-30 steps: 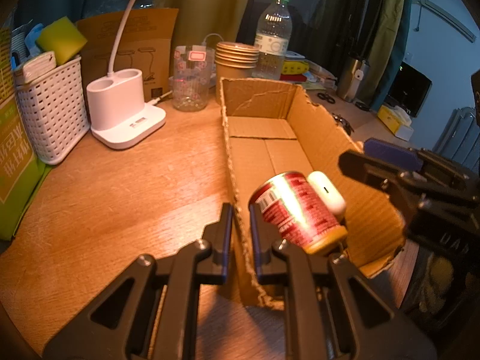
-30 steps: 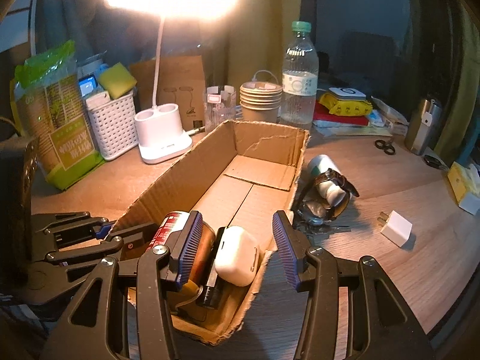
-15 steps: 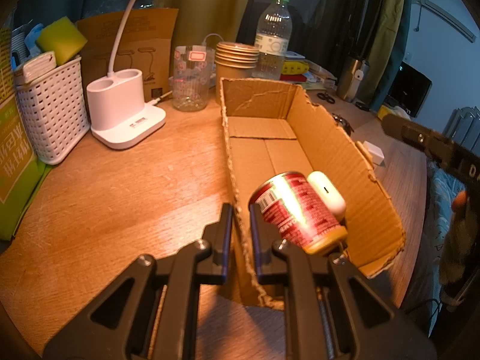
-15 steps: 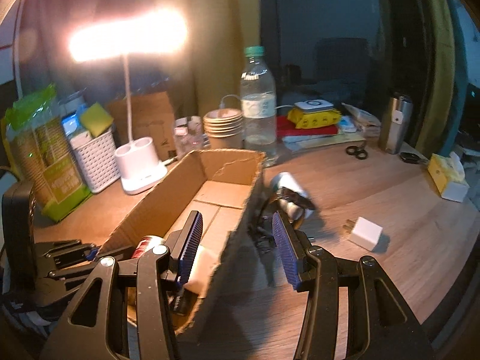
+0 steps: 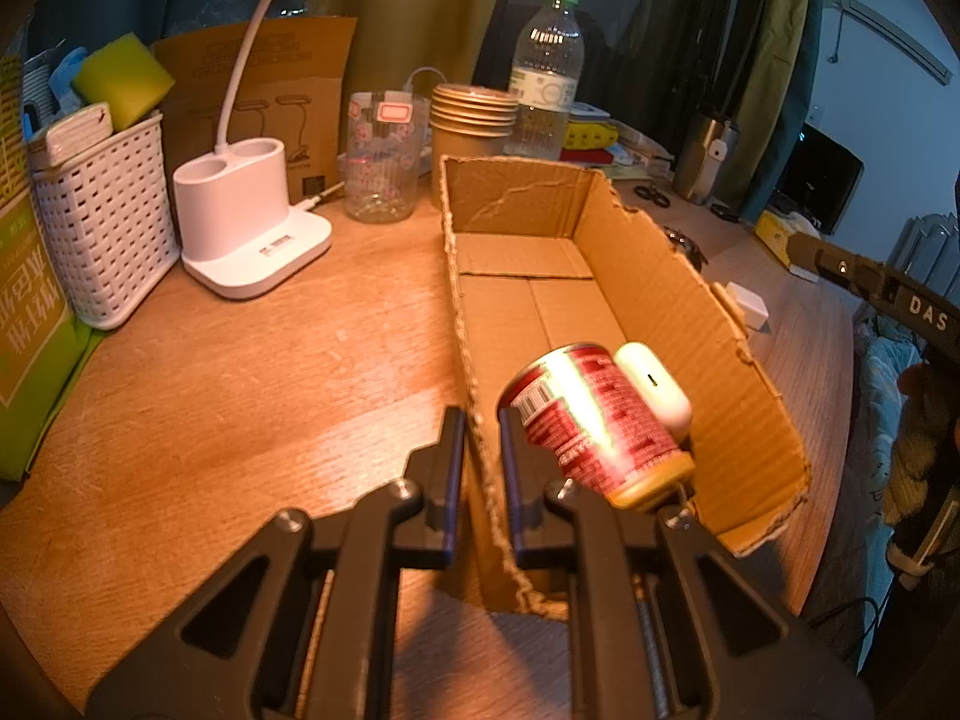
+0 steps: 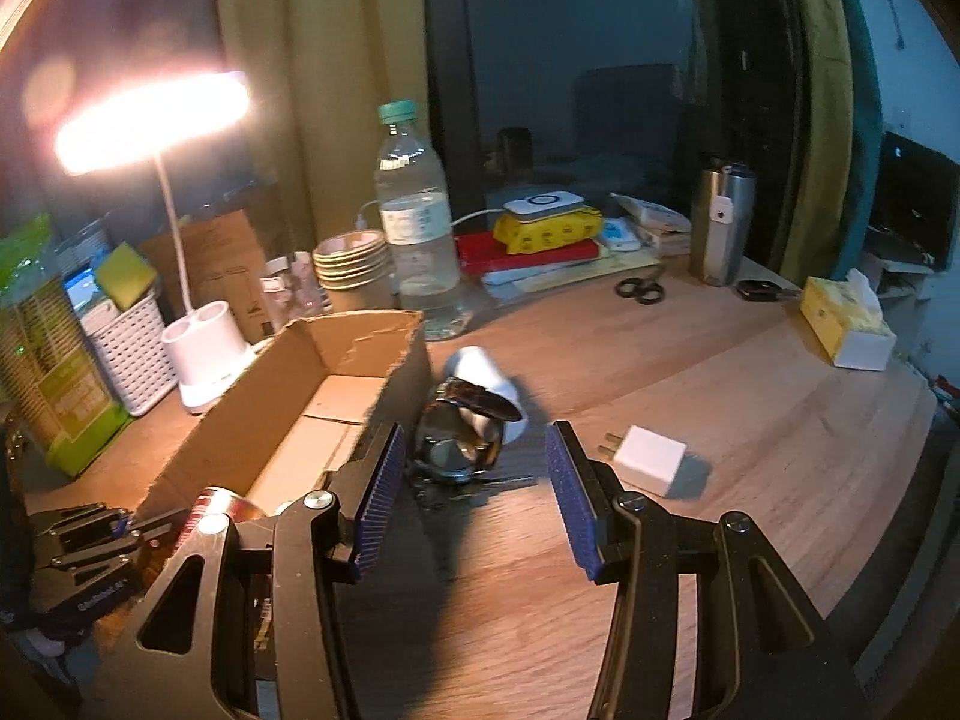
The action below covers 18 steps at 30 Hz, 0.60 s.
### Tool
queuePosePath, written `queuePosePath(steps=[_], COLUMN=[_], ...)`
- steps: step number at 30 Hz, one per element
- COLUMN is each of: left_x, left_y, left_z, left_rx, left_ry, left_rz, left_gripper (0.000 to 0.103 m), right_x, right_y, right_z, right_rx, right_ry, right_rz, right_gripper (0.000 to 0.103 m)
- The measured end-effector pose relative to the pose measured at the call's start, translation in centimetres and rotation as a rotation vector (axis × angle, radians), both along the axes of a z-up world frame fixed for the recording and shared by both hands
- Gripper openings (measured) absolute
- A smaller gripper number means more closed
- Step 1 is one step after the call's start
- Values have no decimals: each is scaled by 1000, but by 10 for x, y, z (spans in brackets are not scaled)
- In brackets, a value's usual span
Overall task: Organize rigid objects
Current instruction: 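Move the right tool back down around the white charger plug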
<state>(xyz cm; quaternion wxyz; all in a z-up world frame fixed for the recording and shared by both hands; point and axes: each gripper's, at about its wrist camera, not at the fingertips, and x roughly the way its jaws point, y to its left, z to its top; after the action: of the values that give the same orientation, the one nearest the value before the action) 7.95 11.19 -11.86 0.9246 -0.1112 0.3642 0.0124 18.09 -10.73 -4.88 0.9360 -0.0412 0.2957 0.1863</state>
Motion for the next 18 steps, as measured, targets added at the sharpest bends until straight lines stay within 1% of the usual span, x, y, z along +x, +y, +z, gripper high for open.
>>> queuePosePath(steps=[4, 5, 6, 12, 18], left_x=[0, 0, 0, 0, 0], left_y=[0, 0, 0, 0, 0], left_z=[0, 0, 0, 0, -1], left_rx=[0, 0, 0, 0, 0], left_ry=[0, 0, 0, 0, 0], left_rz=[0, 0, 0, 0, 0], left_gripper=[13, 13, 13, 13, 13], right_x=[7, 9, 11, 23, 41], right_y=[-12, -15, -19, -33, -43], right_z=[-3, -4, -6, -14, -26], right_rx=[0, 0, 2, -7, 10], right_ry=[4, 5, 9, 22, 61], right_rz=[-45, -56, -68, -115, -178], right_gripper=[55, 59, 60, 60, 61])
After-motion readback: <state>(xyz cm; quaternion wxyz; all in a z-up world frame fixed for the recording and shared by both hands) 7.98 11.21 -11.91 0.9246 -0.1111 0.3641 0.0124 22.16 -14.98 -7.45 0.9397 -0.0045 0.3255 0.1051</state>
